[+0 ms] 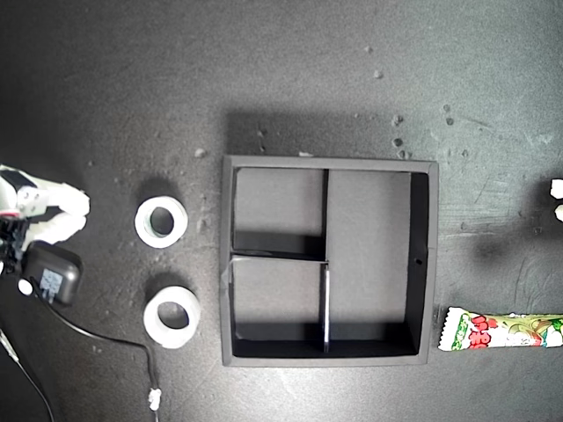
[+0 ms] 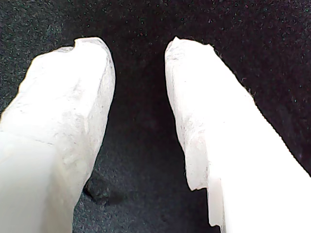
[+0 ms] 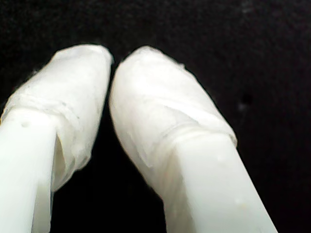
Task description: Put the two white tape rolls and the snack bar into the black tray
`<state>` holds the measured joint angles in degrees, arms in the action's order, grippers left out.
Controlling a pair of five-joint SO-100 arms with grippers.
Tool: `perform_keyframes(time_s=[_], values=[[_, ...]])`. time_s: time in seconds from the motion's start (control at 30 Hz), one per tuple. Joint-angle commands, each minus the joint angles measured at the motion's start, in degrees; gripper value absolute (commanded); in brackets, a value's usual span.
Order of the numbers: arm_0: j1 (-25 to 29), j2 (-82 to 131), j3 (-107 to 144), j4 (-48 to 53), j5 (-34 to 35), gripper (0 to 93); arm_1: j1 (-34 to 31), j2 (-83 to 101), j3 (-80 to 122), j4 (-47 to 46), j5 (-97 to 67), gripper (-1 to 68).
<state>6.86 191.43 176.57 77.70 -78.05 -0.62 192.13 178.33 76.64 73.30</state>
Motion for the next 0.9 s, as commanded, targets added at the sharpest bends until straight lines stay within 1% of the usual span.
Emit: perform_keyframes(time_s=[0.0, 0.4, 0.47, 0.53, 0.6, 0.67, 0.8, 0.87], values=[[-0.70, 2.55, 3.25, 2.20, -12.66, 0.2, 8.26, -0.18, 0.70, -0.79, 0.18, -0.3], [-0.26, 2.55, 3.25, 2.20, -12.83, 0.1, 8.00, -0.18, 0.70, -0.79, 0.26, -0.3], [0.09, 2.55, 3.25, 2.20, -12.04, 0.0, 8.00, -0.18, 0.70, -1.93, -1.14, -0.3], [1.14, 2.46, 3.25, 1.14, -11.87, 0.0, 8.53, -0.18, 0.70, -3.87, -2.46, -0.3], [3.69, 2.46, 3.08, -2.37, -11.25, 0.0, 8.26, -0.18, 0.70, -6.59, -4.13, -0.3], [6.59, 2.37, 3.25, -8.44, -9.23, 0.0, 7.38, -0.18, 0.70, -9.93, -5.54, -0.3], [9.05, 2.37, 2.55, -18.46, 0.79, 0.4, 1.49, -0.18, 0.70, -22.59, -13.36, -0.3], [9.58, 2.37, 1.67, -22.94, 5.36, 9.5, -2.29, -0.18, 0.70, -29.27, -19.07, -0.3]])
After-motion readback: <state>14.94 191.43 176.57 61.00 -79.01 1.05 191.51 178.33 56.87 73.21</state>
